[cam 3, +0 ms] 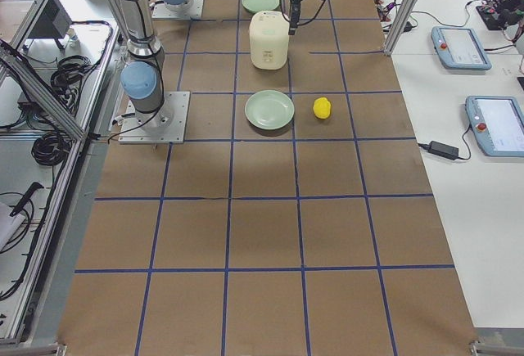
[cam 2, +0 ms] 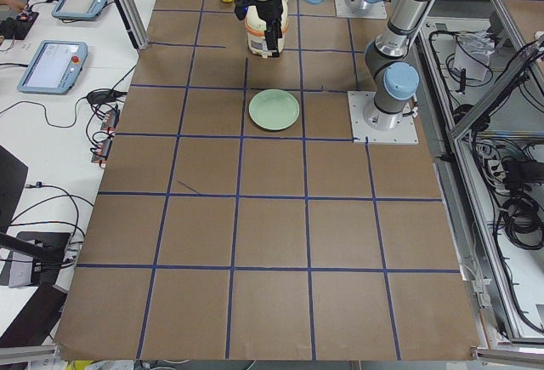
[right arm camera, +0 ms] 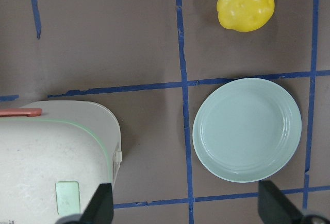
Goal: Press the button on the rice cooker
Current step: 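Move the right gripper over the rice cooker's green button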
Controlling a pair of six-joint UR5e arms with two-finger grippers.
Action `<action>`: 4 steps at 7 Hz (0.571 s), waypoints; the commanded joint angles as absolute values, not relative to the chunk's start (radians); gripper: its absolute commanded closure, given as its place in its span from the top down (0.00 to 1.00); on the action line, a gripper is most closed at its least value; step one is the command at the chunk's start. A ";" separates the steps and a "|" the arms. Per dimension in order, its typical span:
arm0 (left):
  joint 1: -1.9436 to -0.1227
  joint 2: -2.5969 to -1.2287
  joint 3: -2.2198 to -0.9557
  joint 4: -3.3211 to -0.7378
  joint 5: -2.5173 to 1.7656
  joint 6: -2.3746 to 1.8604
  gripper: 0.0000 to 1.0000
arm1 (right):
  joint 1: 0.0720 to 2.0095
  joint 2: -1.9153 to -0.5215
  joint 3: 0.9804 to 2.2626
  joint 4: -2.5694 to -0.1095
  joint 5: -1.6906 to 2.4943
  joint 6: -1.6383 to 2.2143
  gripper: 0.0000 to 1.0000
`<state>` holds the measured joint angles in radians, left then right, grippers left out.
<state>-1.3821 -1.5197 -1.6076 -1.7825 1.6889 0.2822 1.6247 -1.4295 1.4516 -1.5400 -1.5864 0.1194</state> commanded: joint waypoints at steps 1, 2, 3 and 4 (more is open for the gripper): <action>-1.382 -1.520 -1.608 -1.782 1.689 0.282 1.00 | 1.626 -1.430 1.453 -1.539 -1.586 0.120 1.00; -1.382 -1.520 -1.608 -1.782 1.689 0.282 1.00 | 1.626 -1.431 1.454 -1.539 -1.586 0.121 1.00; -1.382 -1.520 -1.608 -1.782 1.689 0.282 1.00 | 1.626 -1.434 1.454 -1.539 -1.586 0.120 1.00; -1.382 -1.520 -1.608 -1.782 1.689 0.282 1.00 | 1.628 -1.436 1.454 -1.539 -1.586 0.121 1.00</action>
<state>-1.3821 -1.5201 -1.6076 -1.7825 1.6889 0.2823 1.6264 -1.4334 1.4540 -1.5387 -1.5861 0.1203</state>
